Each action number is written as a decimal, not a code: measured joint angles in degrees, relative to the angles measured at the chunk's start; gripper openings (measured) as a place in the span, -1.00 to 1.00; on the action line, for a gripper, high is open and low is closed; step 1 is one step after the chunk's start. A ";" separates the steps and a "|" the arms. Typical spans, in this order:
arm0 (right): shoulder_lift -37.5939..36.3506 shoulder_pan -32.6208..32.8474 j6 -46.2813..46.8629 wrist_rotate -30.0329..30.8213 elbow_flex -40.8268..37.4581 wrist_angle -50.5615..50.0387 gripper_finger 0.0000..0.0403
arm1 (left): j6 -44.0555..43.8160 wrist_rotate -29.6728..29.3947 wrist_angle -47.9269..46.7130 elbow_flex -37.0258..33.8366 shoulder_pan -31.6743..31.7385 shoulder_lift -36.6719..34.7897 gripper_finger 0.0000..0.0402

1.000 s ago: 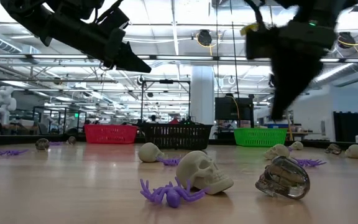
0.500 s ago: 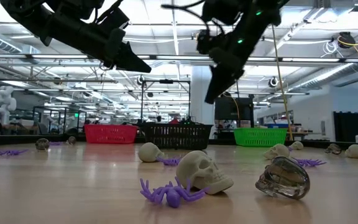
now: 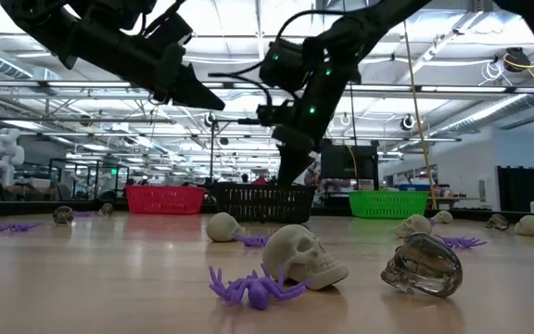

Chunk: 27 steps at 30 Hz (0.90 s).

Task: Sort Halloween decoration
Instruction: Put the black skull toy into the black bin, then put the white skull toy into the orange bin

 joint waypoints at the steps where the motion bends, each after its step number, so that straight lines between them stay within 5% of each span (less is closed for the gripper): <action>1: 0.74 -0.05 -0.17 -0.17 0.32 0.03 -0.74 | 0.01 0.01 -0.24 0.00 -0.01 0.00 -0.90; 27: 2.59 -0.98 9.38 -2.74 0.58 -5.54 -0.49 | 0.04 0.00 -0.27 0.00 -0.01 0.00 -0.90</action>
